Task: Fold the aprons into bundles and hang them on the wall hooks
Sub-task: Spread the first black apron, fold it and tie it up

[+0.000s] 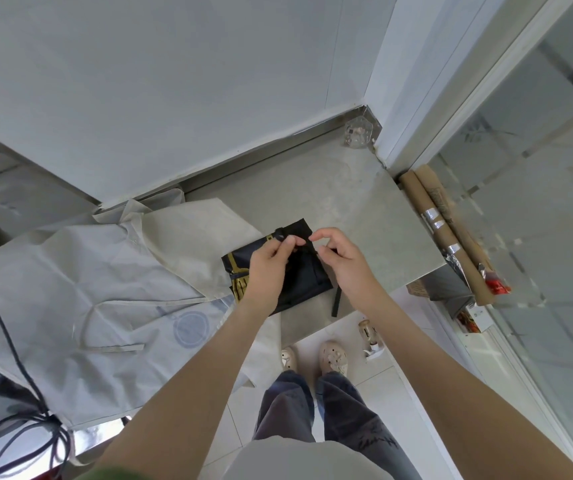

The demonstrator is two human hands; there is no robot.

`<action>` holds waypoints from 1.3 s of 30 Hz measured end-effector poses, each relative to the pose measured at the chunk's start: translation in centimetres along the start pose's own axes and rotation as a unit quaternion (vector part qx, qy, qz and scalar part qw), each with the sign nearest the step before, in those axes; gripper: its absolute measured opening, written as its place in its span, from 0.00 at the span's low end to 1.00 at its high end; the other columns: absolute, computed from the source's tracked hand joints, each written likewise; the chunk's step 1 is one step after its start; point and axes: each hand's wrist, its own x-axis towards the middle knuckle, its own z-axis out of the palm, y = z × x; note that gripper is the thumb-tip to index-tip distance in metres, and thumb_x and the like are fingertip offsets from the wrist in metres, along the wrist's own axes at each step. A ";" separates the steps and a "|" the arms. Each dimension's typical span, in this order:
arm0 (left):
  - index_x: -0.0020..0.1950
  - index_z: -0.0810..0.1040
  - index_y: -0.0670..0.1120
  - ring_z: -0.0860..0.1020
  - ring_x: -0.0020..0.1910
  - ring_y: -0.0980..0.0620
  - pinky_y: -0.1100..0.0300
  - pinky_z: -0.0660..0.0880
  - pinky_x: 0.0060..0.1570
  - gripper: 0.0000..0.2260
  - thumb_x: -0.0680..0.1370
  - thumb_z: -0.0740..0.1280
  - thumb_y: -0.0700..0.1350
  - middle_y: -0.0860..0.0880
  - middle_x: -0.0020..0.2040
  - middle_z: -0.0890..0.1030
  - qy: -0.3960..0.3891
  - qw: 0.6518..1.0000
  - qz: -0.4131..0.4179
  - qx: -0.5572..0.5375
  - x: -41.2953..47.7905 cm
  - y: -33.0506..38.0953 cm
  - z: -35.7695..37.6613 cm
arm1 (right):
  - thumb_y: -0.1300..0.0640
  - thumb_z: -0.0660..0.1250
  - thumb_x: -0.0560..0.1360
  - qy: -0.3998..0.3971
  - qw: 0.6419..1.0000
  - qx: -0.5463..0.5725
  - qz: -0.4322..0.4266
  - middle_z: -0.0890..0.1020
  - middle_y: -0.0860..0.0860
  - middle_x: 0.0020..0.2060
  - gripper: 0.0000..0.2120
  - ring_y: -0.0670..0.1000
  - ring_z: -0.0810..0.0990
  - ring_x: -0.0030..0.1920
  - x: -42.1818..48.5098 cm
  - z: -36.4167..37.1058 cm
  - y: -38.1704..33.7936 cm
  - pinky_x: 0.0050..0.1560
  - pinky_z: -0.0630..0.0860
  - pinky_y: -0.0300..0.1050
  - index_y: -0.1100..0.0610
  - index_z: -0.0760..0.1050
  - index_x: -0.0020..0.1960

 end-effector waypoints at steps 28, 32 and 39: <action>0.34 0.73 0.51 0.69 0.29 0.60 0.65 0.65 0.36 0.18 0.83 0.57 0.43 0.53 0.30 0.73 -0.053 0.983 0.023 0.172 0.9 -0.8 -1.0 | 0.64 0.57 0.81 -0.054 0.996 0.064 0.011 0.81 0.50 0.45 0.11 0.43 0.78 0.52 -0.6 1.7 0.6 0.56 0.71 0.33 0.58 0.77 0.46; 0.36 0.73 0.46 0.68 0.31 0.56 0.63 0.65 0.36 0.16 0.83 0.55 0.41 0.51 0.31 0.72 -0.062 0.985 0.005 0.161 0.6 -0.8 -0.7 | 0.70 0.55 0.78 -0.036 0.997 -0.064 -0.025 0.79 0.47 0.38 0.16 0.45 0.76 0.44 0.1 2.2 0.8 0.50 0.71 0.33 0.53 0.75 0.49; 0.41 0.72 0.43 0.71 0.37 0.53 0.58 0.67 0.41 0.10 0.80 0.56 0.37 0.48 0.37 0.73 -0.113 0.967 0.002 0.228 0.5 -0.9 0.3 | 0.74 0.52 0.75 -0.025 0.977 -0.211 -0.034 0.78 0.51 0.43 0.25 0.48 0.78 0.45 0.5 2.9 0.8 0.45 0.71 0.33 0.54 0.65 0.67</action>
